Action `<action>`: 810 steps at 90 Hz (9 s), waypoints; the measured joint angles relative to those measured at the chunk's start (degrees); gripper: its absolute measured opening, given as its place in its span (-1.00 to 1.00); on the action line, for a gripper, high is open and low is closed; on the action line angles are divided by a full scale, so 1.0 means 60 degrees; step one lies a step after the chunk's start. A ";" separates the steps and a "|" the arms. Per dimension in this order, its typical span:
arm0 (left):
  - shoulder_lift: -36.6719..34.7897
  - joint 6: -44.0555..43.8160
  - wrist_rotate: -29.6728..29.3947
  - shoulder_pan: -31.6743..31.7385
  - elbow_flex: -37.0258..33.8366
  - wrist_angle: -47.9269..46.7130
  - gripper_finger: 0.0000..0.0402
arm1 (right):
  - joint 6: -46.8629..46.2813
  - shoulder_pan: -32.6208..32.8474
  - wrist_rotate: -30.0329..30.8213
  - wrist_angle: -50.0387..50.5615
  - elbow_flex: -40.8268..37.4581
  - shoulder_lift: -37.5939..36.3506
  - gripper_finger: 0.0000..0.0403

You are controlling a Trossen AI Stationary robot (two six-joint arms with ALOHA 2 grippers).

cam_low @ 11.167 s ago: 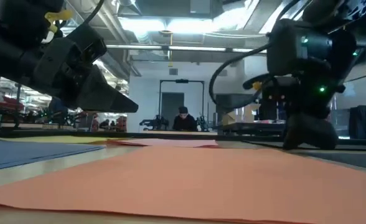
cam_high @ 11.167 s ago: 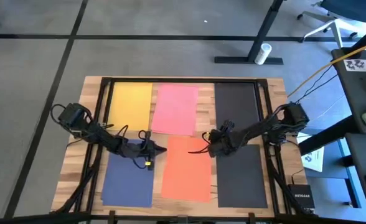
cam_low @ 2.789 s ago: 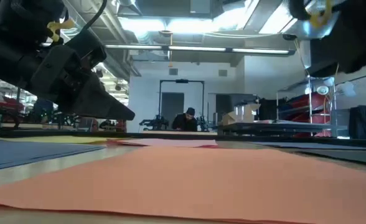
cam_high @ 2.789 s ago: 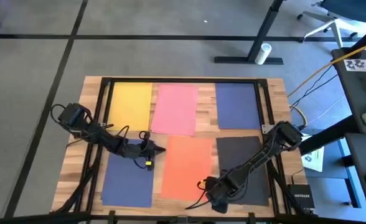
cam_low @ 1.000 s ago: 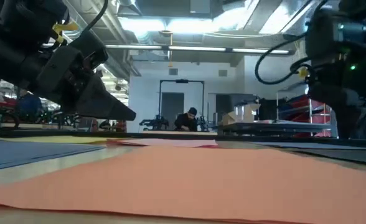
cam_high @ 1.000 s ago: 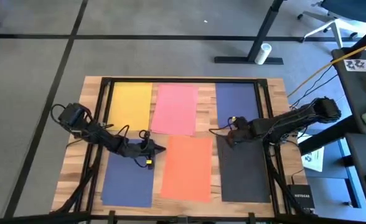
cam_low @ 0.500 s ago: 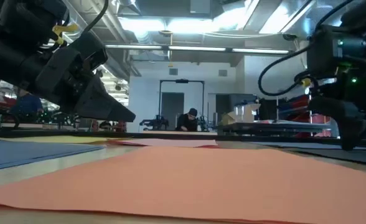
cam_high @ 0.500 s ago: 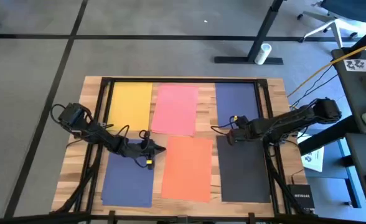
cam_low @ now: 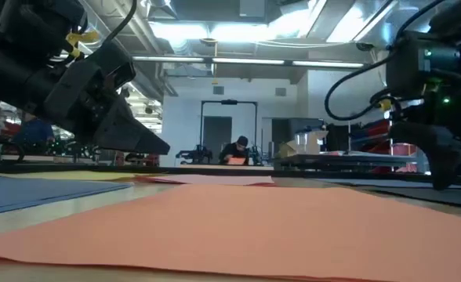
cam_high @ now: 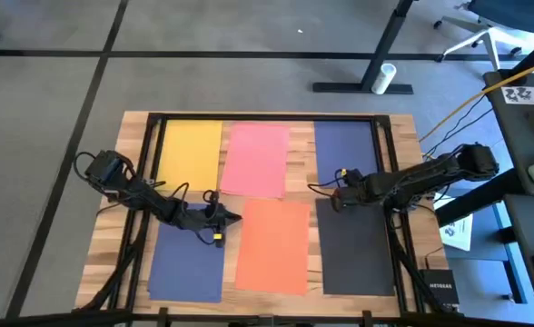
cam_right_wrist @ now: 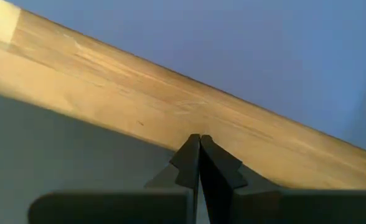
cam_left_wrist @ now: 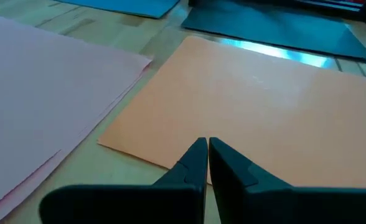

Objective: Organize paper
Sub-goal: Stack the black paper on top of the black paper, then stack the violet paper on top of the stacked violet papers

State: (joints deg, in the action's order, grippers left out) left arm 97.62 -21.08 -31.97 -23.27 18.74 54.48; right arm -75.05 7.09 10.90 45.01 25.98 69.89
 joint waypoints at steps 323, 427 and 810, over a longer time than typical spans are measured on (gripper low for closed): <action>0.0004 0.0084 -0.0004 0.0021 0.0004 -0.0058 -0.93 | 0.9153 -0.0772 0.1355 -0.1438 0.3509 0.2750 -1.00; 0.0004 0.0007 -0.0004 0.0022 0.0004 -0.0248 -0.93 | 0.9830 -0.0995 0.2479 -0.2308 0.2725 0.4141 -0.82; 0.0088 0.6827 0.5292 0.3283 0.4237 -0.2673 -0.98 | 0.9781 0.0386 -0.0685 -0.1596 0.7104 0.3326 -1.00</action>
State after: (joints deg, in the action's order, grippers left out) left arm 98.15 19.88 -0.21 -3.57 44.16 38.44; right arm -16.36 9.41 6.79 35.44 68.60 89.84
